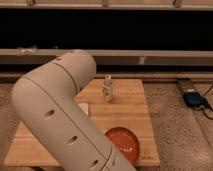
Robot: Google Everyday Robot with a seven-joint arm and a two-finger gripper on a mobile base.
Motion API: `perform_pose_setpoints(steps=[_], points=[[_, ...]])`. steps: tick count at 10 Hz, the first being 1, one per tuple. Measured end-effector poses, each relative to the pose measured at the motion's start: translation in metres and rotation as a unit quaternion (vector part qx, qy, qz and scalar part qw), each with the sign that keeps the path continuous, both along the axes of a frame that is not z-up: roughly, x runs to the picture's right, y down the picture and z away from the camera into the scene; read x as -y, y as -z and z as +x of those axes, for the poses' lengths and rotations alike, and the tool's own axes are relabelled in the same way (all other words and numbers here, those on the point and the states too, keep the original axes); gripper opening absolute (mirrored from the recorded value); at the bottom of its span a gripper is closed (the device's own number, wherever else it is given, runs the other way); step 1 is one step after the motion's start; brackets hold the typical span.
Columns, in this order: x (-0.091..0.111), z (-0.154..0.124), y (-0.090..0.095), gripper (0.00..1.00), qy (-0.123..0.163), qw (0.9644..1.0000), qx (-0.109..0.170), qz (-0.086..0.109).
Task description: Push the eraser across the table
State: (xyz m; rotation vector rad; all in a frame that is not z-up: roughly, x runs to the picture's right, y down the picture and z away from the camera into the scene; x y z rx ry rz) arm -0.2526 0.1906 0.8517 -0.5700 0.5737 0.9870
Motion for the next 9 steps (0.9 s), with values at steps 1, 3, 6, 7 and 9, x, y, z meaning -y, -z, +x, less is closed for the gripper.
perform_pose_setpoints(steps=[1, 3, 6, 7, 9], points=[[0.004, 0.001, -0.003, 0.00, 0.000, 1.0000, -0.001, 0.002], [0.016, 0.004, -0.012, 0.00, -0.003, 1.0000, -0.002, 0.009], [0.033, 0.005, -0.025, 0.00, -0.007, 0.9999, -0.005, 0.014], [0.036, 0.004, -0.029, 0.00, -0.007, 0.9999, -0.005, 0.014], [0.045, 0.002, -0.039, 0.00, -0.006, 0.9999, -0.006, 0.015]])
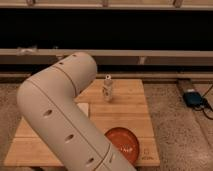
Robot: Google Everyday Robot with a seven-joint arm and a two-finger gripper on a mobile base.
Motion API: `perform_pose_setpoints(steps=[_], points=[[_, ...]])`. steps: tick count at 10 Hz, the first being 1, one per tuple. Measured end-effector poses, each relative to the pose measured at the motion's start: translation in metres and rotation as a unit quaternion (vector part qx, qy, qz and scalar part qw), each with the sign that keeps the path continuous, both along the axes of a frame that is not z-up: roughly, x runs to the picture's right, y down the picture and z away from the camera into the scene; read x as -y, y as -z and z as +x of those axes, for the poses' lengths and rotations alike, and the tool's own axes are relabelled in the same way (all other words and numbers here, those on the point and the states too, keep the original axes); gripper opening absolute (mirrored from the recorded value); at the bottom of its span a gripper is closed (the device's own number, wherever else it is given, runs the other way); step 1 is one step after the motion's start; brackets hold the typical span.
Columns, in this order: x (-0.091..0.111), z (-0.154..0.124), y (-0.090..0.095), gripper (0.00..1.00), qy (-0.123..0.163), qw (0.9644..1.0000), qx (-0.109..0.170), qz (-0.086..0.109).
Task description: Push the eraser across the table
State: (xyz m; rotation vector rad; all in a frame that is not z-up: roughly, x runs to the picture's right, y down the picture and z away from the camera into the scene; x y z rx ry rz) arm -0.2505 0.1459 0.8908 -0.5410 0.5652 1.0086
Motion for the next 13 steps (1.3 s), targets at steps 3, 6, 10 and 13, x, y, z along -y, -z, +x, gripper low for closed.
perform_pose_setpoints(steps=[3, 6, 10, 13], points=[[0.017, 0.000, -0.017, 0.00, -0.002, 1.0000, -0.004, 0.005], [0.032, 0.002, -0.028, 0.00, -0.006, 0.9999, -0.008, 0.011], [0.050, 0.010, -0.039, 0.00, -0.012, 0.9996, -0.016, 0.022], [0.063, 0.020, -0.049, 0.00, -0.017, 0.9991, -0.026, 0.028]])
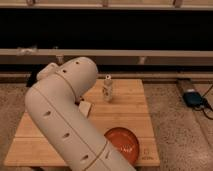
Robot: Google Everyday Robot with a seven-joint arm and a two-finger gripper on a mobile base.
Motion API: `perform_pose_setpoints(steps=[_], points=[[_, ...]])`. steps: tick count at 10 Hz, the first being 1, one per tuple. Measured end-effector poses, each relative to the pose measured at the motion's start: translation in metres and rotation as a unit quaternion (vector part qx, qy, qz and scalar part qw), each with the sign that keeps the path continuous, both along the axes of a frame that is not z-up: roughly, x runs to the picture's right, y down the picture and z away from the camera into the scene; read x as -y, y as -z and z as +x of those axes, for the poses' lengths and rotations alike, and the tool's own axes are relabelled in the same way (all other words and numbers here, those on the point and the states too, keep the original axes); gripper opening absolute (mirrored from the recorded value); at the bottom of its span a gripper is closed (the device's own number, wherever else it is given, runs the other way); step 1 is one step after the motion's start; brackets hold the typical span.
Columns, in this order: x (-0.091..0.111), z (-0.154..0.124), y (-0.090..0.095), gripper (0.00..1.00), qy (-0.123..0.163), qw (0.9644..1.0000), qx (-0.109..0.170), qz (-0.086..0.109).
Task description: Push the eraser across the table
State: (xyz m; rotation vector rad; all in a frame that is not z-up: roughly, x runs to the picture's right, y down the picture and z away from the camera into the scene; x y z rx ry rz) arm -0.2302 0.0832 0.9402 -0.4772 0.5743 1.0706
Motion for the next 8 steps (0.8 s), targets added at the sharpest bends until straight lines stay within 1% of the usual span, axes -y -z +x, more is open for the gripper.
perform_pose_setpoints(steps=[5, 7, 8], points=[[0.025, 0.022, -0.019, 0.00, -0.007, 0.9996, -0.023, 0.015], [0.033, 0.031, -0.021, 0.00, -0.017, 0.9993, -0.026, 0.019], [0.039, 0.034, -0.017, 0.00, -0.027, 0.9992, -0.020, 0.020]])
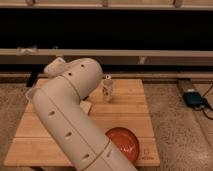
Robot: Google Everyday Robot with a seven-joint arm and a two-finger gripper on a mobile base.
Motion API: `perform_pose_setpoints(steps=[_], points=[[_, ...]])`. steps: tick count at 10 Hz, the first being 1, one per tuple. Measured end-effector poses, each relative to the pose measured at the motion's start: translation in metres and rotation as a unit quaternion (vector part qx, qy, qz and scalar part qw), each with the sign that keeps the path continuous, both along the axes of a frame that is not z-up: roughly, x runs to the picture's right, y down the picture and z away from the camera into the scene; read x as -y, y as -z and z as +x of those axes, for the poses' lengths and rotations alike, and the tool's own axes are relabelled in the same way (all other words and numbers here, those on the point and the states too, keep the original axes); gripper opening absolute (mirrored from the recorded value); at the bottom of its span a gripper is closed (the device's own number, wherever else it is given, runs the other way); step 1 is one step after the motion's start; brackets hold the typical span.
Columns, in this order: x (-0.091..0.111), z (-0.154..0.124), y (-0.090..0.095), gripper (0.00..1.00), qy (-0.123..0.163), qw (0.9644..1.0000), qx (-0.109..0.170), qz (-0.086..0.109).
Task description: Push the eraser across the table
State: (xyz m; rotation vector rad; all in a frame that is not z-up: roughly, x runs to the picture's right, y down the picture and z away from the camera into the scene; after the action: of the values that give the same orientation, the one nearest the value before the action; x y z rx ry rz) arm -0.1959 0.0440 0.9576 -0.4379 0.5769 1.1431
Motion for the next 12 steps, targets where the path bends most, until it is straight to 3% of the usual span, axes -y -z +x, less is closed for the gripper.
perform_pose_setpoints(steps=[2, 6, 9, 12], points=[[0.006, 0.005, 0.011, 0.07, -0.024, 0.9994, 0.025, -0.008], [0.026, 0.025, 0.045, 0.47, -0.089, 0.9916, 0.090, -0.025], [0.031, 0.037, 0.055, 0.75, -0.116, 0.9867, 0.110, -0.031], [0.033, 0.040, 0.059, 0.80, -0.122, 0.9847, 0.119, -0.035]])
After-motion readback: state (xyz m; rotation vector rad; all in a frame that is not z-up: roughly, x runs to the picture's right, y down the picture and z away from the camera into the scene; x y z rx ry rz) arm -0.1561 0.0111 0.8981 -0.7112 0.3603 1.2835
